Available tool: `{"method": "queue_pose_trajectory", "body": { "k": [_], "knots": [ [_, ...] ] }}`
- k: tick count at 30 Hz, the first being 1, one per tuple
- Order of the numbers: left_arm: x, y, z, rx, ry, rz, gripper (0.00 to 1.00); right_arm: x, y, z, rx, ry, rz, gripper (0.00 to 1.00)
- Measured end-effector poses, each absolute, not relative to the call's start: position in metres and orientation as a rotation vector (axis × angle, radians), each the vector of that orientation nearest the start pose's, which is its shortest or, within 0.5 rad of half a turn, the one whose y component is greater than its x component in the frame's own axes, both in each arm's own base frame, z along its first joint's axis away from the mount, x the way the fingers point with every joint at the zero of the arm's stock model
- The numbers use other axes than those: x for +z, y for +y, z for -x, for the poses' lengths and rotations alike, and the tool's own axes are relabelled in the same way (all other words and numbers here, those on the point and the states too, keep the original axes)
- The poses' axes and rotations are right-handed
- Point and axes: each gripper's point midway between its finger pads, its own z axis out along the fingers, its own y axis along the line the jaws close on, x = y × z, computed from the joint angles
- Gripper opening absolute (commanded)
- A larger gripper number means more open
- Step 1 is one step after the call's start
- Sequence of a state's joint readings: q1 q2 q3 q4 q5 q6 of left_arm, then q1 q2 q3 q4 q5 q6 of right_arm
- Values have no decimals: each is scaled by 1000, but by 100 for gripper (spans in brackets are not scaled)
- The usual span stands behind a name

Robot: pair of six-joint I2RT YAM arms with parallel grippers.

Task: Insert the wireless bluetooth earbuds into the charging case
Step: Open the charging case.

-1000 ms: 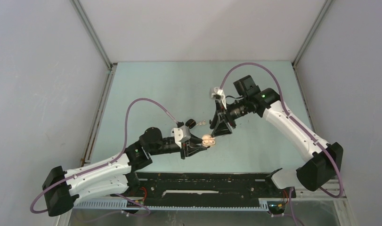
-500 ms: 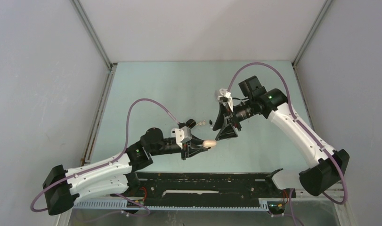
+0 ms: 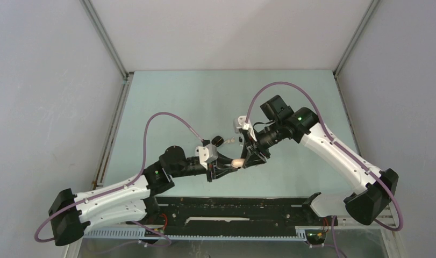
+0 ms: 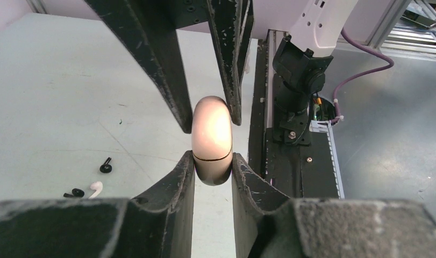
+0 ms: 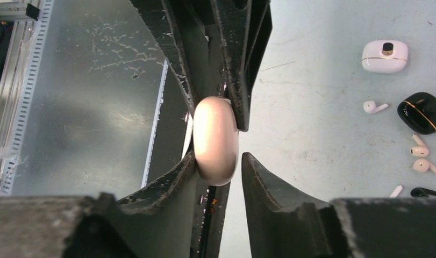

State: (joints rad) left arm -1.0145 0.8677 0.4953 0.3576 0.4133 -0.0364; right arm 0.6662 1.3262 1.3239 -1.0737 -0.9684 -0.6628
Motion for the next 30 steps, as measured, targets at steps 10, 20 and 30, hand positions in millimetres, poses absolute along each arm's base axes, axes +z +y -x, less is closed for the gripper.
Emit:
{"method": "queue_pose_trajectory", "body": {
  "k": [10,20,30],
  "knots": [
    [228,-321,-122,-1113,1376,-1051,42,235,265,-134,1170,1694,1739,10],
    [226,-320,-131,-1083,1412,-1007,47,235,257,-142,1040,1710,1737,10],
    [219,-322,-131,-1081,1434,-1018,45,236,258,-143,1034,1705,1734,10]
  ]
}}
